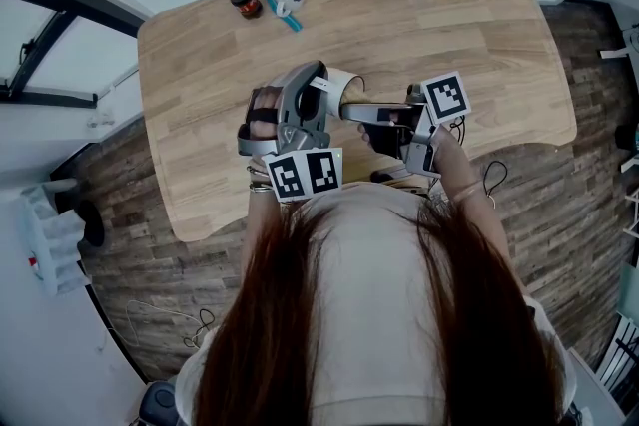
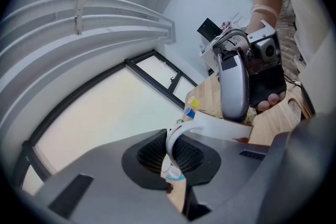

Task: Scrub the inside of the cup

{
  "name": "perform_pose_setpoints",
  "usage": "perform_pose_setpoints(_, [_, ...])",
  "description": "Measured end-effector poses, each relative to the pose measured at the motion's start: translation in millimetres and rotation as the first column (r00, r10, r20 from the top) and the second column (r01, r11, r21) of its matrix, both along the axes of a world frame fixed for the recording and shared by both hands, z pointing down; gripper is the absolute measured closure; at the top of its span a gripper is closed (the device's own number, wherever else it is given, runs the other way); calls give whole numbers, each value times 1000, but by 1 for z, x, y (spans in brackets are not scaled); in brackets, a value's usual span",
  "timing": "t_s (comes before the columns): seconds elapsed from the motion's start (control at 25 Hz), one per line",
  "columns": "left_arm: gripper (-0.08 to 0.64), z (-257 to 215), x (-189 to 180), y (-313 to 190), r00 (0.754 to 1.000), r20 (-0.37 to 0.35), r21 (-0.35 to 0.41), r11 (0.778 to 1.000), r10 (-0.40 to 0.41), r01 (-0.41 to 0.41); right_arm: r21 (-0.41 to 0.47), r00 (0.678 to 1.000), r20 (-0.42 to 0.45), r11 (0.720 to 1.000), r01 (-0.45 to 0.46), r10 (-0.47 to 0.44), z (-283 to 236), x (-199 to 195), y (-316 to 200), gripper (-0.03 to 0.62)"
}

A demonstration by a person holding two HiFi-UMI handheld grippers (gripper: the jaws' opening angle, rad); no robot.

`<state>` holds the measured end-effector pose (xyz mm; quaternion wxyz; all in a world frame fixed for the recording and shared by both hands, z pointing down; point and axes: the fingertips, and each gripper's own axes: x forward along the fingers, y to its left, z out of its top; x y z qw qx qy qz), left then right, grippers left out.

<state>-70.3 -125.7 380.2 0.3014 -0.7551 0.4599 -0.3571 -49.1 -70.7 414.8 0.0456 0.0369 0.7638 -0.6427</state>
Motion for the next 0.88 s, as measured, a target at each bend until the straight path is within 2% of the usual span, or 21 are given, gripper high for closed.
perform_pose_setpoints(0.24, [536,-3,-2,0,1000,-10,21,1000,-11,11,-114,990,125,992,-56,70,-7,0,-5,512])
perform_pose_setpoints(0.4, [536,-8,-4,-1,999,-30,42,999,-16,17,-199,963,237,977,-82,129,-17,2,-10,513])
perform_pose_setpoints(0.52, [536,-12,-4,-1,999,-41,62,998,-20,22,-228,946,283,969,-94,159,-21,4,-12,512])
perform_pose_setpoints(0.72, [536,-13,-5,-1,999,-49,67,997,-21,24,-242,937,298,964,-110,182,-24,4,-14,513])
perform_pose_setpoints(0.88, [535,-11,-5,-1,998,-58,44,999,-14,17,-178,955,248,977,-117,160,-24,3,-13,514])
